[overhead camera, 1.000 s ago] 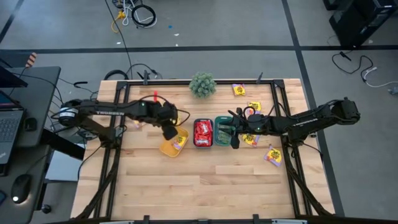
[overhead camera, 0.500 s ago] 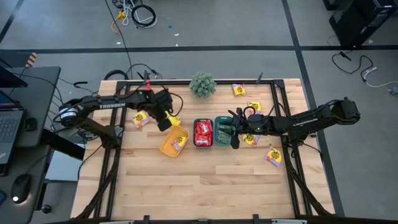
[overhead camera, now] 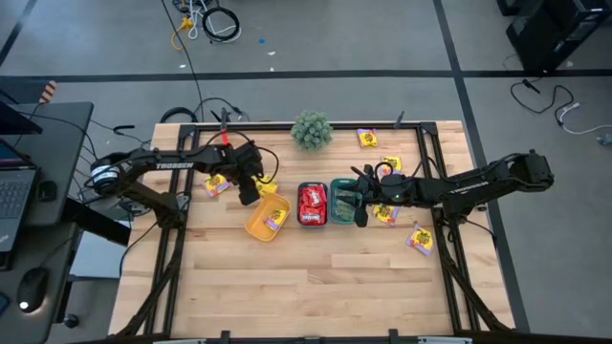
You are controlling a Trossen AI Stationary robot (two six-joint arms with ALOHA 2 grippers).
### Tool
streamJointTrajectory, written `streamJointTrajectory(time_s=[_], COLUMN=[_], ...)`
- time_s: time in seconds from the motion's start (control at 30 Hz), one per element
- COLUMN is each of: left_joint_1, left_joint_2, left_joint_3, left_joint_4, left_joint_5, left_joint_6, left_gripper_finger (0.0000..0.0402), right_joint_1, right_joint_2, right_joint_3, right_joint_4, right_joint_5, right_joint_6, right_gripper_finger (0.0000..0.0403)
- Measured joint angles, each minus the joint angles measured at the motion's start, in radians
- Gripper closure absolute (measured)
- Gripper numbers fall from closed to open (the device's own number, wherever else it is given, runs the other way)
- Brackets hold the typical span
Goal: Sort candy
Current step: Put the yellow candy pack into the yellow bin
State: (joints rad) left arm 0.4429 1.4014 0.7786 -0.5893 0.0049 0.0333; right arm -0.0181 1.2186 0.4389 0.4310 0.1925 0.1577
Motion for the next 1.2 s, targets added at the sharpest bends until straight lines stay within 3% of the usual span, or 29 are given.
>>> streamJointTrajectory(time_s=[0.27, 0.7, 0.8, 0.97, 1.2], left_joint_1=[0.006, 0.038, 0.038, 0.041, 0.042], left_joint_2=[0.019, 0.138, 0.138, 0.139, 0.095], left_joint_3=[-0.058, -0.055, -0.055, -0.055, -0.028], left_joint_4=[0.126, 0.164, 0.163, 0.169, 0.152], left_joint_5=[0.047, 0.044, 0.034, 0.022, 0.01], left_joint_6=[0.021, 0.069, 0.072, 0.081, 0.092], left_gripper_finger=[0.0263, 0.0269, 0.0294, 0.0386, 0.0399], right_joint_1=[0.0, 0.0, 0.0, 0.0, 0.0], right_joint_2=[0.0, 0.0, 0.0, 0.0, 0.0], right_joint_3=[0.0, 0.0, 0.0, 0.0, 0.0], right_joint_4=[0.0, -0.004, -0.003, -0.003, -0.003], right_joint_5=[0.0, 0.0, 0.0, 0.0, 0.0], right_joint_6=[0.0, 0.0, 0.0, 0.0, 0.001], right_gripper_finger=[0.027, 0.0273, 0.0276, 0.0277, 0.0278])
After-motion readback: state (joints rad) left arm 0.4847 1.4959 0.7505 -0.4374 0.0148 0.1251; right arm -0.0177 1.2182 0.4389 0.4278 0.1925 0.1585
